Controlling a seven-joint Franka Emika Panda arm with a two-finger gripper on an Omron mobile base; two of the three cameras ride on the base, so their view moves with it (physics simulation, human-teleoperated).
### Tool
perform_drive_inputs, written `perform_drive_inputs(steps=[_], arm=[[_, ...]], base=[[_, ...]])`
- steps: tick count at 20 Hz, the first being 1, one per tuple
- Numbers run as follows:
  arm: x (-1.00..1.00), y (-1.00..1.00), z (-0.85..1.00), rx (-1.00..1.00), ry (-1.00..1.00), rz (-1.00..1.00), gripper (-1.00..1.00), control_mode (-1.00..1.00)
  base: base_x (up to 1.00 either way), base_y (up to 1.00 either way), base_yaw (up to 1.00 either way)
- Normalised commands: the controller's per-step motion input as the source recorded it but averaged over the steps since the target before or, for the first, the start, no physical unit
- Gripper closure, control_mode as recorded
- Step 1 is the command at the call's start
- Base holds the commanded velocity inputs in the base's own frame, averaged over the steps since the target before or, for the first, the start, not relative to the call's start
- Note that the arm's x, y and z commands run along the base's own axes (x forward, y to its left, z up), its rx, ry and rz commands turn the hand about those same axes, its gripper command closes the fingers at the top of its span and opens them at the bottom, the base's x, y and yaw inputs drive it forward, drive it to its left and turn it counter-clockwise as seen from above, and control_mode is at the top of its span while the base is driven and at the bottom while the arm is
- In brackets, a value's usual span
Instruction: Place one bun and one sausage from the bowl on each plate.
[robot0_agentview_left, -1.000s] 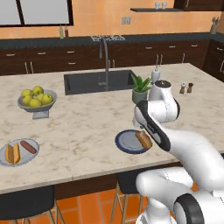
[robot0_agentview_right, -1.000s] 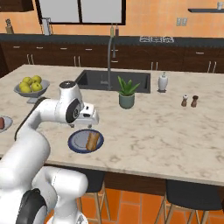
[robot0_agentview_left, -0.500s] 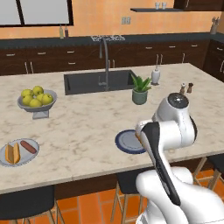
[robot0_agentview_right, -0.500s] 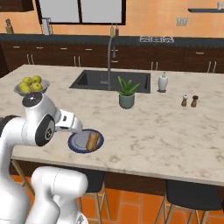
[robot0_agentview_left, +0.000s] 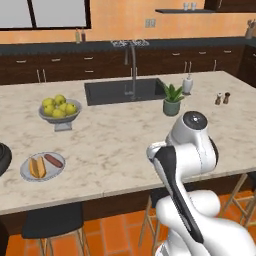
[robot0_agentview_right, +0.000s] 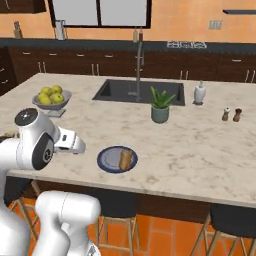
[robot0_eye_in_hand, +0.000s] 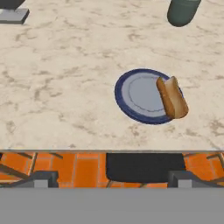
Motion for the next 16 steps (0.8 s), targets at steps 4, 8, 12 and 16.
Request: perform_drive_inputs(steps=[4,8,12,16], arm=[[0.0,0.0,0.0,0.0,0.0,0.0,-1.0,1.0],[0.0,0.0,0.0,0.0,0.0,0.0,-1.0,1.0],[0.0,0.0,0.0,0.0,0.0,0.0,-1.0,1.0],[0.0,0.0,0.0,0.0,0.0,0.0,-1.0,1.0]], base=[[-0.13,1.0,0.02],[0.0,1.0,0.0],[0.03,1.0,0.01],[0.33,1.0,-0.03]])
